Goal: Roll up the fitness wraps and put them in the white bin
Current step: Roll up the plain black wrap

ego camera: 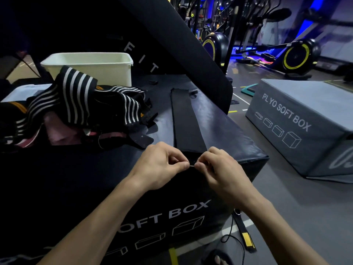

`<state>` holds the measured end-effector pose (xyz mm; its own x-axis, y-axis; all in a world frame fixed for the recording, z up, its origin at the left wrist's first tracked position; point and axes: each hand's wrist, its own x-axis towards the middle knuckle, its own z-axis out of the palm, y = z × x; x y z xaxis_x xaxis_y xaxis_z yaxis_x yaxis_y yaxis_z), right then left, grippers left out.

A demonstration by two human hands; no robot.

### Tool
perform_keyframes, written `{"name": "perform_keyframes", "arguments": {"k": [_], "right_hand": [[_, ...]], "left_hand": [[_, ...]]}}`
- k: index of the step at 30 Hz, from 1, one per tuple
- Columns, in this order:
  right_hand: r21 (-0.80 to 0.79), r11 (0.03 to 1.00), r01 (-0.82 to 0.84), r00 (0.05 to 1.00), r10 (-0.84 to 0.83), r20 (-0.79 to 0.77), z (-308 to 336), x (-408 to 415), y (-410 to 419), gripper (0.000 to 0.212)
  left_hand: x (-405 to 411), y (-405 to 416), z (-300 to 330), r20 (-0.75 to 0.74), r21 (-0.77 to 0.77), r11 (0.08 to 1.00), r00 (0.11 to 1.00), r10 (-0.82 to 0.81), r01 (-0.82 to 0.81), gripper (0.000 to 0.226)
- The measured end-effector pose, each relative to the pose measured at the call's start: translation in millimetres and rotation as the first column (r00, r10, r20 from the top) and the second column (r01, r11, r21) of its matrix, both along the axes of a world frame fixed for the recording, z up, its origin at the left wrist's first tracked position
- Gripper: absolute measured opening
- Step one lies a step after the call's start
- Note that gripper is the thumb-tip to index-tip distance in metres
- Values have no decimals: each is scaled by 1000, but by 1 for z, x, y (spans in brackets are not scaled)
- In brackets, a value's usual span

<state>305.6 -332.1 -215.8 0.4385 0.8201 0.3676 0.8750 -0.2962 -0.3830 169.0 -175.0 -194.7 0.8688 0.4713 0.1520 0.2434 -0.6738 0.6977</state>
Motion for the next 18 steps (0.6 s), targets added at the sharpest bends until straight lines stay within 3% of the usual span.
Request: {"name": "perform_keyframes", "arguments": {"k": [5, 10, 15, 18], "right_hand": [[62, 997, 53, 998, -52, -25, 3, 2, 2, 18], [167, 985, 36, 997, -25, -67, 3, -3, 1, 14], [119, 979, -165, 984, 154, 95, -1, 4, -2, 15], [64, 978, -200, 952, 178, 250, -5, 11, -3, 23]], "left_hand": [[3, -2, -1, 18, -79, 996, 999, 29, -28, 4], [10, 2, 6, -81, -61, 997, 996, 32, -38, 6], [13, 3, 11, -115, -69, 997, 993, 16, -24, 7], [10, 2, 8, -86, -21, 999, 996, 24, -25, 7]]}}
